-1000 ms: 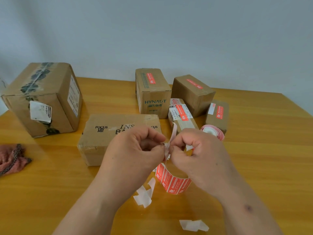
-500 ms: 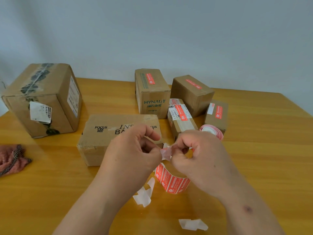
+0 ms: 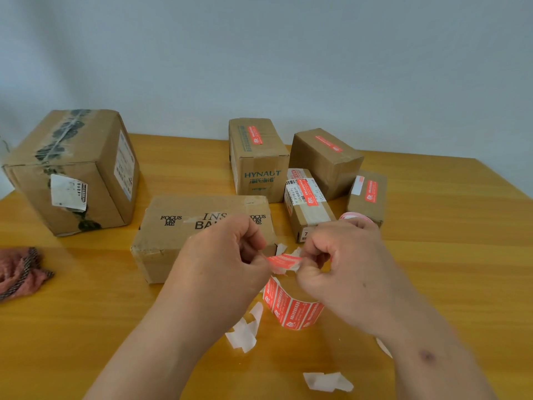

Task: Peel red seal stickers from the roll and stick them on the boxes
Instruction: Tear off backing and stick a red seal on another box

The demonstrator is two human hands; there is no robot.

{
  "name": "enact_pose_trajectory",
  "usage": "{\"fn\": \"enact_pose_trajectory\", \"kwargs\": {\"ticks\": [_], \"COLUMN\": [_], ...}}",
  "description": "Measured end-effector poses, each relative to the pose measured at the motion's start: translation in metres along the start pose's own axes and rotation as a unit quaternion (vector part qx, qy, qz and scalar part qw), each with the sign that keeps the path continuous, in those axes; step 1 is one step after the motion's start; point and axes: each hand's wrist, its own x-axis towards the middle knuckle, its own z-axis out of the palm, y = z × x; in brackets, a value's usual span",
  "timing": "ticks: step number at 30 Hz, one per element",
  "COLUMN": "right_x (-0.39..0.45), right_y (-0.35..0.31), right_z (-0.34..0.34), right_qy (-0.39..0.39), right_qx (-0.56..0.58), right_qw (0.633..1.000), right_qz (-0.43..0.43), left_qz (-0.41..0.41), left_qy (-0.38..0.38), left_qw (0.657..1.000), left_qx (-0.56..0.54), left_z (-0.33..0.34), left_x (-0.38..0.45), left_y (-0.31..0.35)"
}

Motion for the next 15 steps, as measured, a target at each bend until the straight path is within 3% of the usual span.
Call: {"fn": "enact_pose_trajectory", "kwargs": {"ticks": [9, 15], "right_x": [0.003, 0.006], "right_y": [0.019, 0.024], "right_z": [-0.016, -0.011], "right_qy": [0.026, 0.036], "right_qx": [0.012, -0.034], "right_qw": [0.994, 0.986], "right_qz": [0.109, 0.162], "left_qz": [-0.043, -0.073], "left_qy": [0.043, 0.03], "left_qw": [0.997, 0.992], "left_qx": [-0.042, -0.095], "left_z": [-0.015, -0.016], "left_x": [0.005, 0.007], "left_y": [0.001, -0.001]}}
